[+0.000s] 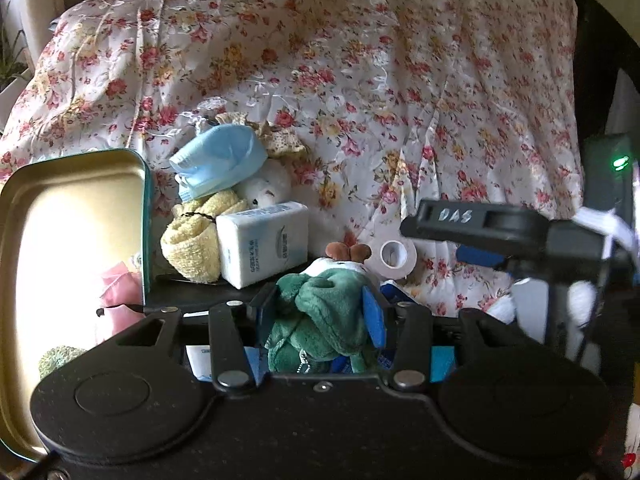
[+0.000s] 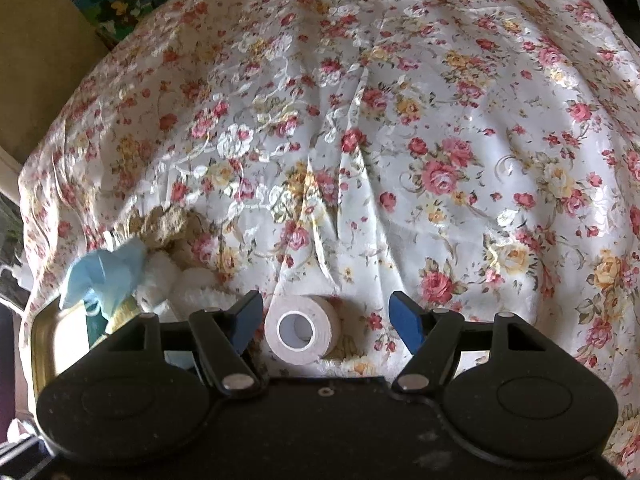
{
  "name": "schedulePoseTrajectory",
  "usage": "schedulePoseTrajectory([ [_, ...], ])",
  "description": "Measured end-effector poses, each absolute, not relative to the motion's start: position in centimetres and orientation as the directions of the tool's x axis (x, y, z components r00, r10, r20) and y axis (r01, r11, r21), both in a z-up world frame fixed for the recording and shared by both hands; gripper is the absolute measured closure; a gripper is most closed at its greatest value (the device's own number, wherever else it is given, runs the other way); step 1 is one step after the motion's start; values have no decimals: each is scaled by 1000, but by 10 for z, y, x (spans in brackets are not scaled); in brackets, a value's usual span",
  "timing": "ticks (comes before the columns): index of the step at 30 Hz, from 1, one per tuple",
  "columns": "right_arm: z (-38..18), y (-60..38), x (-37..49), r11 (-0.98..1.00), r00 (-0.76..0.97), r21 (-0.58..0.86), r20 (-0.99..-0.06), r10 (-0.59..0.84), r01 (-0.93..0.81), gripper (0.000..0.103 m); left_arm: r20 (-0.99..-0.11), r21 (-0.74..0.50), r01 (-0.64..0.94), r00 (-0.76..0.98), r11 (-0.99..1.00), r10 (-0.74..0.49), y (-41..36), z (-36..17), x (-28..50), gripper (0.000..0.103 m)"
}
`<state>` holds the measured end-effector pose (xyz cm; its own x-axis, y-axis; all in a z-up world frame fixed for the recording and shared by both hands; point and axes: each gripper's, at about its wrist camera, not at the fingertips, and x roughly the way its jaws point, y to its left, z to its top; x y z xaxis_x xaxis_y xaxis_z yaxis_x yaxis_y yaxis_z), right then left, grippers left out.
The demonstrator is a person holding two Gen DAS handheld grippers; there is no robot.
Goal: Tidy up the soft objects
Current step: 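Grasp the green plush toy with the left tool while the right tool grasps the white tape roll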
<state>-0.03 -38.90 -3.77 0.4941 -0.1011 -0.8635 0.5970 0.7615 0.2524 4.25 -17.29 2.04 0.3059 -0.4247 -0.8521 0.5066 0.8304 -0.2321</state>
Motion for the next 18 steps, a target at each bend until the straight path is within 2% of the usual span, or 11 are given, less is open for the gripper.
schedulePoseTrajectory([
  [14, -67, -355, 29, 842, 376, 84, -915, -147, 534, 35, -847, -255, 492, 302, 832, -438, -160, 25, 42, 58],
  [17, -72, -348, 34, 856, 354, 34, -918, -177, 516, 46, -846, -263, 497, 294, 827, -446, -158, 25, 40, 58],
  [18, -75, -347, 35, 861, 353, 38, -921, -167, 507, 55, -845, -263, 499, 294, 825, -447, -158, 26, 40, 58],
])
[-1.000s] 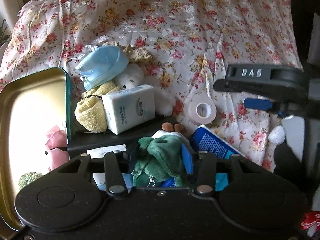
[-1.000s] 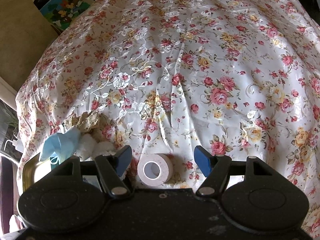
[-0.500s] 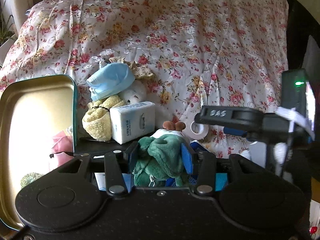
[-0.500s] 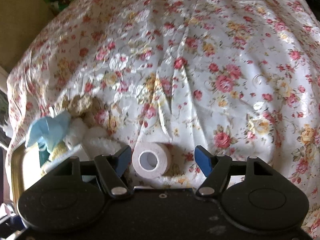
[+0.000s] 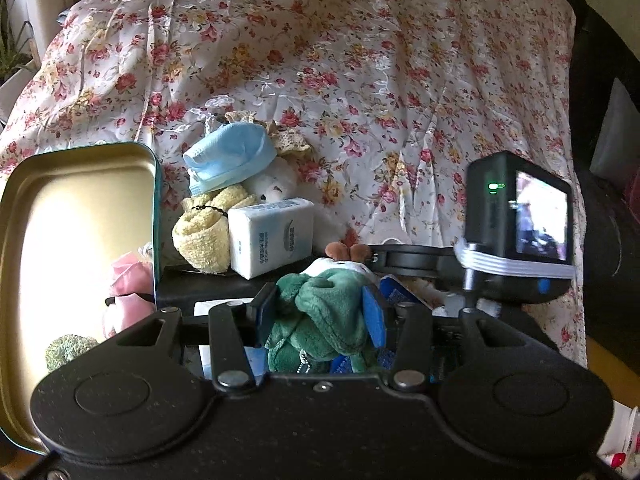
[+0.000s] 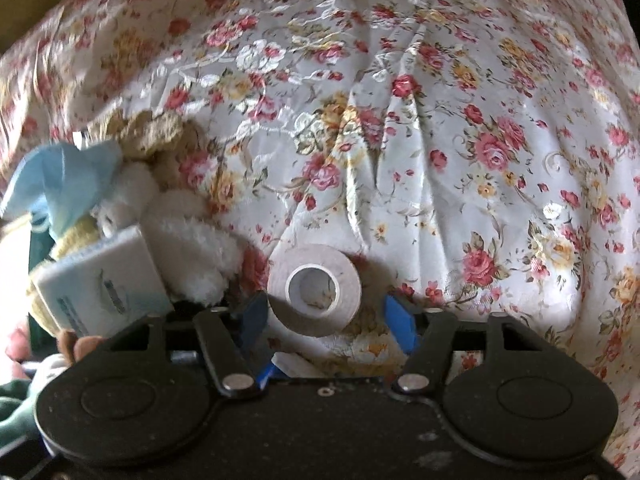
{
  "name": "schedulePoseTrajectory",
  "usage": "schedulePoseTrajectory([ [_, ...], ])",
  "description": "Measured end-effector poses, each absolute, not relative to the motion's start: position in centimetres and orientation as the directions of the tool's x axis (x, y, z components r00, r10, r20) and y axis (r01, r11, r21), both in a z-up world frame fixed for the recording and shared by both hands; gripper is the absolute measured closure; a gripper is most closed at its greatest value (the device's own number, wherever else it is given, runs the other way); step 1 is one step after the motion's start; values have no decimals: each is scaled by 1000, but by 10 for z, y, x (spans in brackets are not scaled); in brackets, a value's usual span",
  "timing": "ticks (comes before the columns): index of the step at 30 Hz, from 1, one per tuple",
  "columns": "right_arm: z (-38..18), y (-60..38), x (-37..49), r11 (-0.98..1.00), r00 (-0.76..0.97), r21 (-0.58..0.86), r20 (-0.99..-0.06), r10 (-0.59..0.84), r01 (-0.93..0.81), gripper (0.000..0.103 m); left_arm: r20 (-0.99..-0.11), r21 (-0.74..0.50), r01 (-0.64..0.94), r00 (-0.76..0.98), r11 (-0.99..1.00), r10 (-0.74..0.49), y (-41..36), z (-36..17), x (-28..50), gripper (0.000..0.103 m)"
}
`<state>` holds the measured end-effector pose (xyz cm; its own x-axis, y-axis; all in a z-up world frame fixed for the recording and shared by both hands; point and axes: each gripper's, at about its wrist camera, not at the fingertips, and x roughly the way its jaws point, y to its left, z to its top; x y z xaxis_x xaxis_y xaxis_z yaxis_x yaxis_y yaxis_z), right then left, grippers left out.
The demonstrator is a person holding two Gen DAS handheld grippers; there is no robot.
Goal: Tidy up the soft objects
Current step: 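Grasp the green plush toy with the left tool while the right tool grasps the white tape roll, then lower the green plush into the tray with the left tool while the right tool places the tape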
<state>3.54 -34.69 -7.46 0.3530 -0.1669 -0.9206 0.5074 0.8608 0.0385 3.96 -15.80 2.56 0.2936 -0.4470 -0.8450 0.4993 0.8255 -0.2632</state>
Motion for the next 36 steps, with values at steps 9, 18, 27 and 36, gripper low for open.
schedulePoseTrajectory([
  [9, -45, -368, 15, 802, 466, 136, -864, -191, 581, 56, -838, -275, 493, 298, 826, -457, -154, 28, 38, 58],
  [18, -23, -402, -10, 679, 514, 211, -810, -281, 704, 56, -828, -280, 504, 303, 817, -472, -159, 29, 36, 58],
  [27, -18, -405, -17, 663, 527, 235, -803, -279, 711, 56, -816, -245, 520, 345, 818, -464, -167, 30, 33, 58],
  [36, -15, -403, -19, 672, 535, 245, -803, -264, 698, 56, -819, -247, 522, 337, 817, -463, -167, 30, 30, 58],
])
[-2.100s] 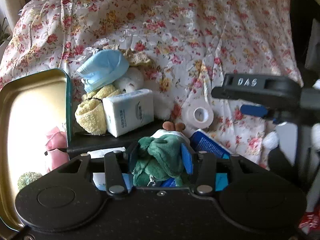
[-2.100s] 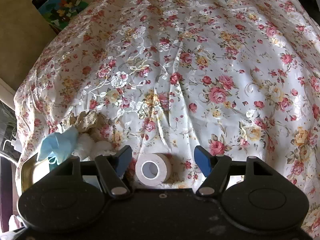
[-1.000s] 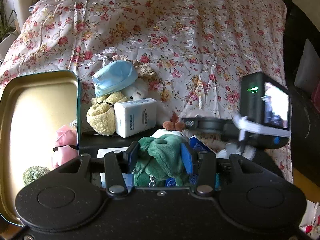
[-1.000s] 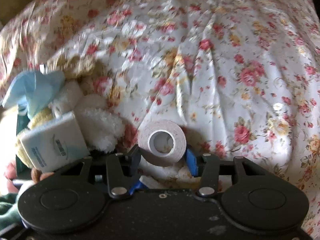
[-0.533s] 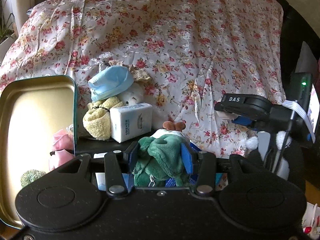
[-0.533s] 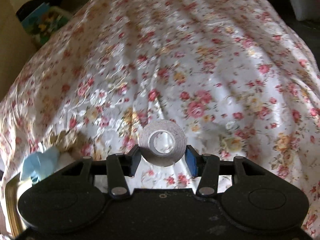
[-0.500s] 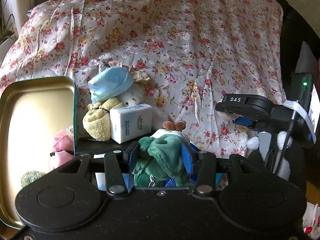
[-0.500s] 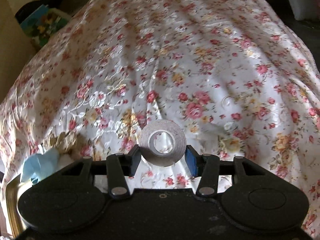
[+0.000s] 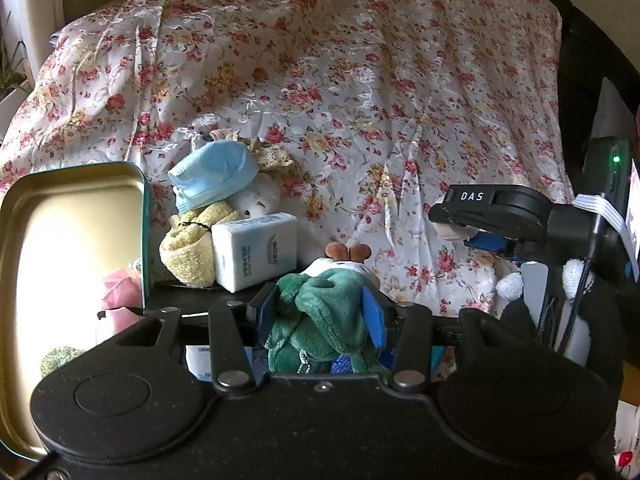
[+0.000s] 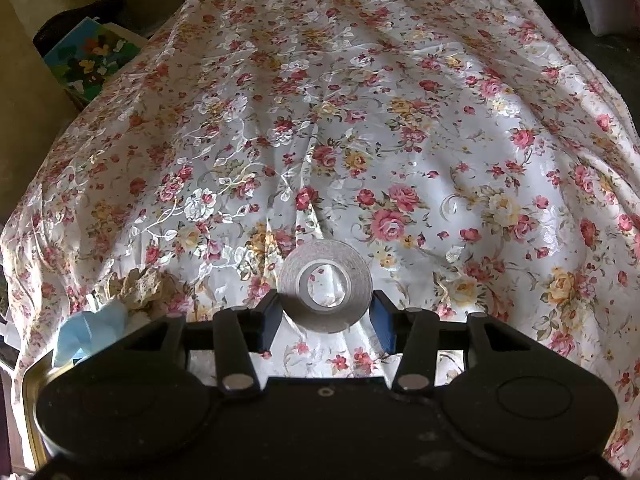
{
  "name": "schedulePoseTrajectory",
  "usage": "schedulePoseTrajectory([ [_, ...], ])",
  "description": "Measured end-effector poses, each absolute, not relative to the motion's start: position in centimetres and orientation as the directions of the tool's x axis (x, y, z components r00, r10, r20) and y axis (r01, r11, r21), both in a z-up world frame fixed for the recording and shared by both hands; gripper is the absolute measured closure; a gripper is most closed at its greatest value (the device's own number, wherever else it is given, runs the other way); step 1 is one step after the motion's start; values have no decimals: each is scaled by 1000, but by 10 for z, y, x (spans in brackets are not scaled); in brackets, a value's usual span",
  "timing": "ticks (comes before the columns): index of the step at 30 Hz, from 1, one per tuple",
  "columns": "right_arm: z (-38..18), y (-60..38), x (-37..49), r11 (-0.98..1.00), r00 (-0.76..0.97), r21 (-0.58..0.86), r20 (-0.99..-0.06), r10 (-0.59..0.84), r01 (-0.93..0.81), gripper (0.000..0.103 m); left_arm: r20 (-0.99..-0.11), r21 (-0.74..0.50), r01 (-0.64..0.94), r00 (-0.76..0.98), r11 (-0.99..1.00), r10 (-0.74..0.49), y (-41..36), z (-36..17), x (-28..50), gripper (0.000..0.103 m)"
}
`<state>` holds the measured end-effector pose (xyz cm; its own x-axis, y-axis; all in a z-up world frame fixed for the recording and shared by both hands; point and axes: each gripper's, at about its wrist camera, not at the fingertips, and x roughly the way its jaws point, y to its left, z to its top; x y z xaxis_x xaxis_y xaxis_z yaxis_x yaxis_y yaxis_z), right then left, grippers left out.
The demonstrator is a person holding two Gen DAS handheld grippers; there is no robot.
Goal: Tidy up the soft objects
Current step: 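Lower the green plush into the tray with the left tool while the right tool places the tape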
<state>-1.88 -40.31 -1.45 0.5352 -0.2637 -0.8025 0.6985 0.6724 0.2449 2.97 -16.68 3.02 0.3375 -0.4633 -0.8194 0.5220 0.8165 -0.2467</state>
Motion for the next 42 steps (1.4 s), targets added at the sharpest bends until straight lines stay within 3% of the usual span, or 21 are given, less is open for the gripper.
schedulePoseTrajectory([
  [22, -12, -396, -15, 715, 567, 254, -789, -235, 651, 56, -803, -230, 419, 428, 878, -414, -138, 41, 47, 58],
  [42, -12, -374, -5, 774, 558, 167, -784, -271, 611, 56, -735, -195, 261, 599, 945, -317, -32, 74, 63, 57],
])
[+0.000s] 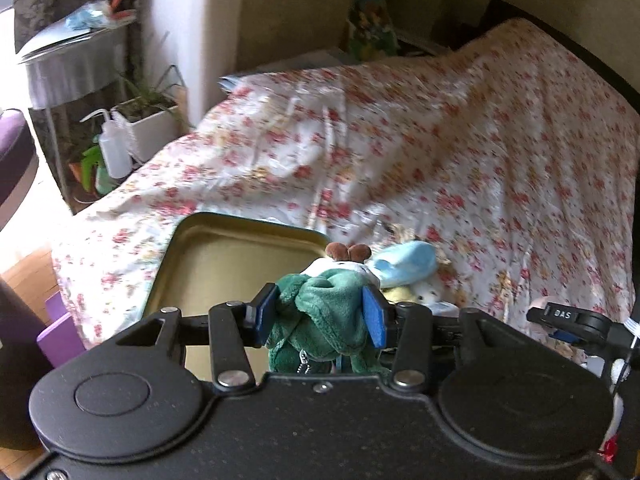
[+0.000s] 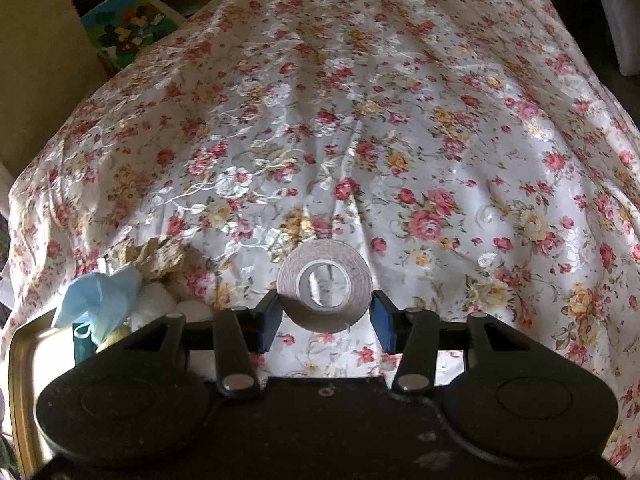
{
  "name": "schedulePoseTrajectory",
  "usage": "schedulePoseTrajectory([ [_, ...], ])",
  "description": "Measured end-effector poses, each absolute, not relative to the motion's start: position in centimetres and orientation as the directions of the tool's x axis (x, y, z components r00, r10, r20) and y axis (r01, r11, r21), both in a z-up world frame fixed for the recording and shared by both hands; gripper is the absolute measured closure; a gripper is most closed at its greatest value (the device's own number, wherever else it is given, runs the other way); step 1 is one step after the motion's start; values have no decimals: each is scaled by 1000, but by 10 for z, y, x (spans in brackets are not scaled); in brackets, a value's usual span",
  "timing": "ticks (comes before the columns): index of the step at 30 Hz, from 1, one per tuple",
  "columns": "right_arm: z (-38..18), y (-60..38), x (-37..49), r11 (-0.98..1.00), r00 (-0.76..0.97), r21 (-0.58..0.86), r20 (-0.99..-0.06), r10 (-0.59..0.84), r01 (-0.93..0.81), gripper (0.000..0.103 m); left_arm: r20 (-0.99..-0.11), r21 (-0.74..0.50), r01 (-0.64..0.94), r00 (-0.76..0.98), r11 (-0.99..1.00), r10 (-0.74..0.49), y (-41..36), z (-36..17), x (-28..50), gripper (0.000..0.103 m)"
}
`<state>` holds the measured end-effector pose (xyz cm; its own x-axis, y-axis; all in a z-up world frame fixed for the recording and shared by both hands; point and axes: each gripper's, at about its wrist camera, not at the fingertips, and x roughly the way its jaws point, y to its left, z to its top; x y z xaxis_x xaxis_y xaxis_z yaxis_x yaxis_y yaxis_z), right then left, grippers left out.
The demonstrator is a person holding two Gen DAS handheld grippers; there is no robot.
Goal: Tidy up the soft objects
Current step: 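Lower the green plush into the tray with the left tool while the right tool places the tape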
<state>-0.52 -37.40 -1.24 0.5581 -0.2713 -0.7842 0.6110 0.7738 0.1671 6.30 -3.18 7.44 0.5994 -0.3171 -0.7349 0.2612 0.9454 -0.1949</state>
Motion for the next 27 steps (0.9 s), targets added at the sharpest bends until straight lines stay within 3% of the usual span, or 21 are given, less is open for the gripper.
schedulePoseTrajectory([
  [13, 12, -300, 3, 895, 663, 127, -717, -215, 428, 56, -769, -164, 184, 592, 969, -242, 23, 70, 61, 57],
  [27, 33, -138, 51, 982, 687, 181, -719, 101, 45, 56, -834, -133, 130, 521, 983, -182, 51, 51, 66, 57],
])
